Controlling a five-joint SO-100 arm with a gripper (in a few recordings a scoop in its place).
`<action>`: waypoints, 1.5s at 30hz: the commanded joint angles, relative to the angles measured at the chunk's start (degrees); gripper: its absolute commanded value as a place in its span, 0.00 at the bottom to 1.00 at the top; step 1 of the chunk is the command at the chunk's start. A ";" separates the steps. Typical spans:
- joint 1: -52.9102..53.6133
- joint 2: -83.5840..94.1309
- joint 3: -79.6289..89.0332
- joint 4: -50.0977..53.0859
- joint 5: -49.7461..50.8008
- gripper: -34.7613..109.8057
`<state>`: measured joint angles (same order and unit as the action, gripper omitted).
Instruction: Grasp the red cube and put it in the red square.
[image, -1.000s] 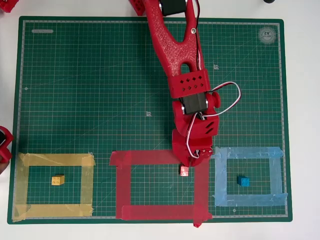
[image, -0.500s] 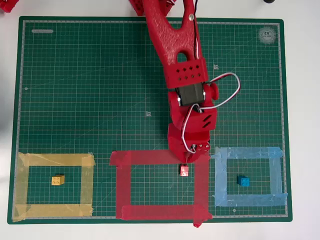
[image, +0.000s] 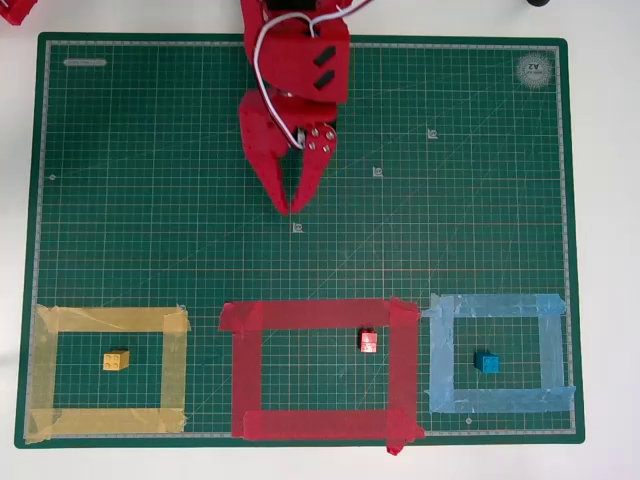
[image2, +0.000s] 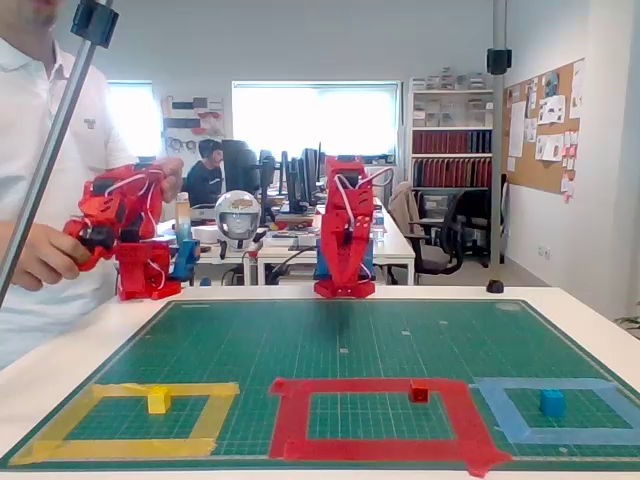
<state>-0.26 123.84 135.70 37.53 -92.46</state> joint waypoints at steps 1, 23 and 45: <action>4.75 16.52 15.56 -0.88 -5.71 0.23; 6.50 52.65 45.35 21.27 -5.45 0.23; 4.13 68.12 45.44 38.76 4.92 0.23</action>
<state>3.87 189.84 180.70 75.41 -87.63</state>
